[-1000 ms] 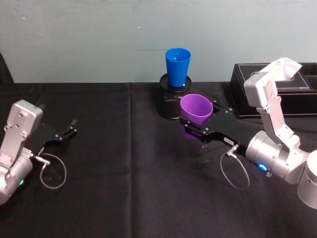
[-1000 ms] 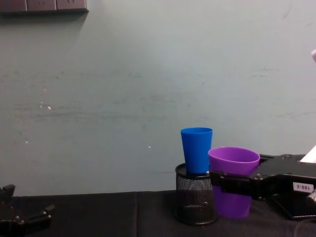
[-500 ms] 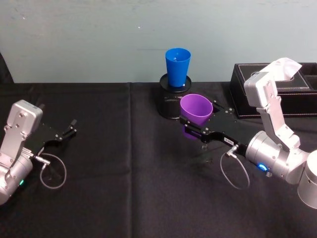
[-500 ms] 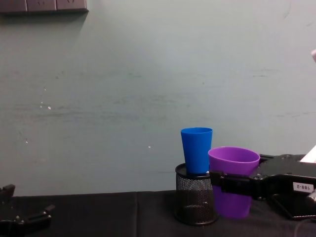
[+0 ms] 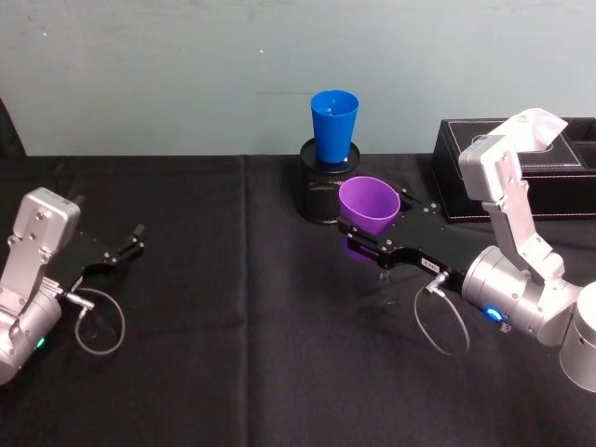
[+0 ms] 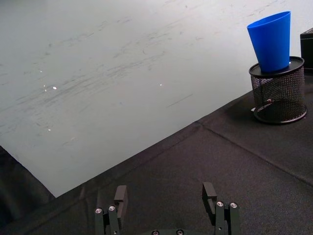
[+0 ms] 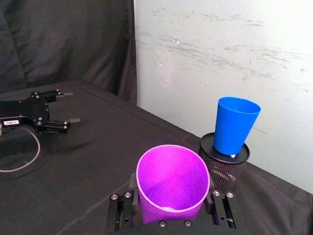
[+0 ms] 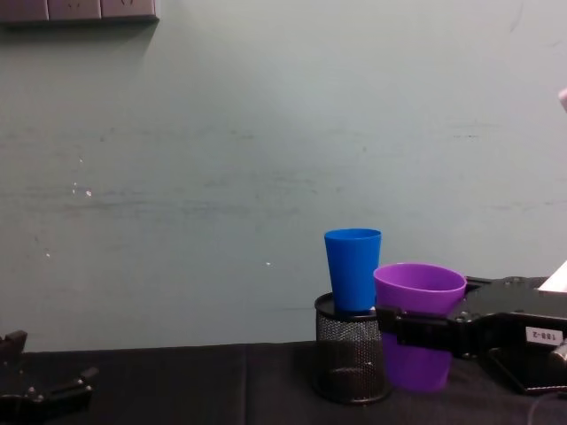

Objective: Pick up one cup with a gripper and tap it against the other cup.

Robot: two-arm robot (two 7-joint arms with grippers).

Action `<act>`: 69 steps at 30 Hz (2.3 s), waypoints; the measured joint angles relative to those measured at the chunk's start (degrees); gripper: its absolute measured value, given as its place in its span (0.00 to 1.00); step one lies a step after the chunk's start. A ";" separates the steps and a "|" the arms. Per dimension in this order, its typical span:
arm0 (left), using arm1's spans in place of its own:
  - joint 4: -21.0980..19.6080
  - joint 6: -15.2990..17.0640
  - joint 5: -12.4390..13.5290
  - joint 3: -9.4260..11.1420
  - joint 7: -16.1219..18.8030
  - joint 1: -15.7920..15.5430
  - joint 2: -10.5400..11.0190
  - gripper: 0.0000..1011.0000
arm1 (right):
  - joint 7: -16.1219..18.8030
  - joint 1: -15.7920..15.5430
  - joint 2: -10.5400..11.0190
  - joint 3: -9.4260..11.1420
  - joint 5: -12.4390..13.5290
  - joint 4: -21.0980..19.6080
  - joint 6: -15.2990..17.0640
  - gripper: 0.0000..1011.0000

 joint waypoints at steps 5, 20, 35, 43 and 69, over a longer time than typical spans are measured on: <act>0.00 0.00 0.00 0.00 0.00 0.00 0.00 0.99 | 0.00 0.00 0.00 0.00 0.00 0.00 0.00 0.73; 0.00 0.00 0.00 0.00 0.00 0.00 0.00 0.99 | 2.60 10.54 -2.86 -1.14 -0.96 9.70 3.86 0.73; 0.00 0.00 0.00 0.00 0.00 0.00 0.00 0.99 | 4.16 18.48 -7.96 -3.02 1.52 21.17 4.30 0.73; 0.00 0.00 0.00 0.00 0.00 0.00 0.00 0.99 | 2.11 19.30 -9.58 -3.27 1.32 23.29 4.28 0.73; 0.00 0.00 0.00 0.00 0.00 0.00 0.00 0.99 | 0.64 23.31 -12.83 -3.36 -1.18 29.81 4.00 0.73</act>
